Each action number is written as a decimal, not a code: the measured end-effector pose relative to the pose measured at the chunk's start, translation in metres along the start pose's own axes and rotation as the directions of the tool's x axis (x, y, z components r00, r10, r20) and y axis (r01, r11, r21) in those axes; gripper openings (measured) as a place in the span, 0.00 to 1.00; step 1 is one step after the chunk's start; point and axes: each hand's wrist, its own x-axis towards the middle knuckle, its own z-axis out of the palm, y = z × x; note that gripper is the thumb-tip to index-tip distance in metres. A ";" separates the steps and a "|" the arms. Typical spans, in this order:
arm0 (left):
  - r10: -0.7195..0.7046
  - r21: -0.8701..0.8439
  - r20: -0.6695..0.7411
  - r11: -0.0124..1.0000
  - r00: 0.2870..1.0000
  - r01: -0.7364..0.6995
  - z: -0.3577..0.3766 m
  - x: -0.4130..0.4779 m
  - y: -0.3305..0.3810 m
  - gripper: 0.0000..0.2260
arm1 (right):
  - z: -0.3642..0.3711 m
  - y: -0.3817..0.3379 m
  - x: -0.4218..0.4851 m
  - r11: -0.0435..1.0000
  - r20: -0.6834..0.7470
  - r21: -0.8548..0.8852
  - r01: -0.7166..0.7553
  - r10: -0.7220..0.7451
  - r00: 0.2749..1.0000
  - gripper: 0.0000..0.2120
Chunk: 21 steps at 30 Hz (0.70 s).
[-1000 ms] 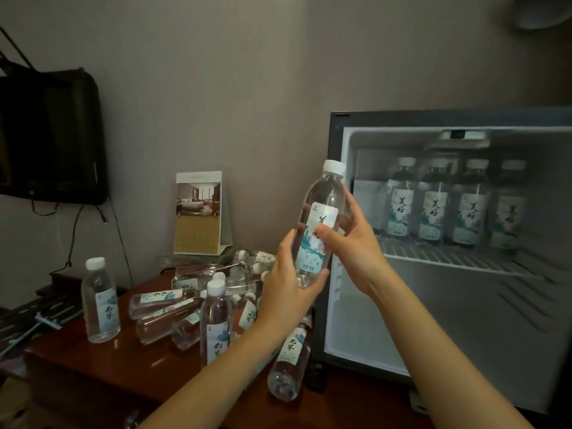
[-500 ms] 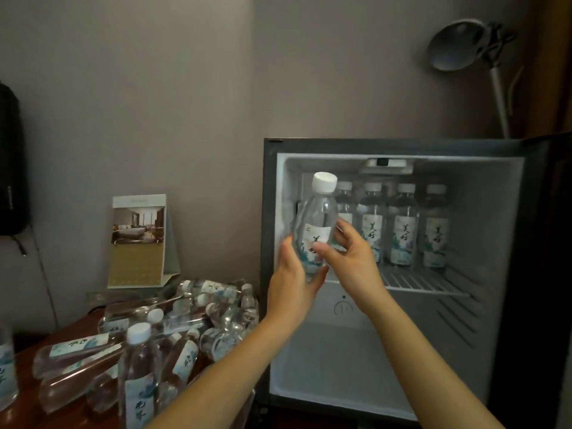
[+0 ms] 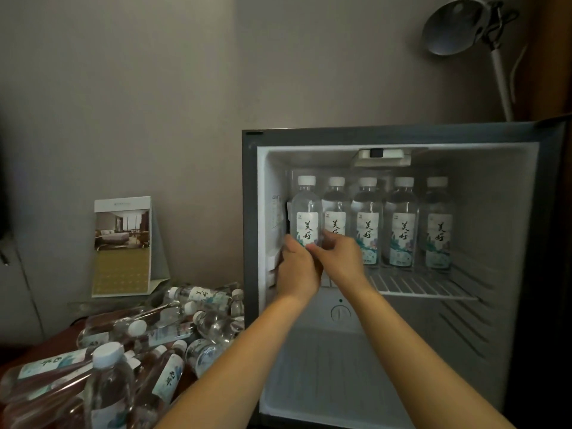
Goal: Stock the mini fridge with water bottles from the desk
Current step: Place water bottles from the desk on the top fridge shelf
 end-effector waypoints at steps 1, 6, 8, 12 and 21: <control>-0.038 -0.011 0.004 0.999 0.999 0.038 0.001 0.002 0.002 0.16 | 0.000 0.002 0.000 1.000 -0.012 -0.009 -0.009 0.009 1.000 0.11; -0.058 0.109 0.041 0.993 0.997 0.053 0.008 0.011 0.004 0.23 | -0.002 0.012 0.003 0.997 0.009 -0.063 -0.053 0.054 0.999 0.18; -0.079 0.129 0.057 0.989 0.995 0.071 0.010 0.015 0.005 0.24 | -0.002 0.013 0.005 0.996 0.014 -0.077 -0.043 0.044 0.999 0.22; -0.112 0.132 0.065 0.986 0.992 0.102 0.012 0.019 0.005 0.22 | 0.000 0.011 0.011 0.992 0.002 -0.124 -0.039 0.040 0.999 0.22; -0.166 0.139 0.087 0.978 0.982 0.153 0.015 0.029 0.002 0.23 | 0.003 -0.003 0.014 0.905 -0.024 -0.426 -0.006 -0.005 1.000 0.19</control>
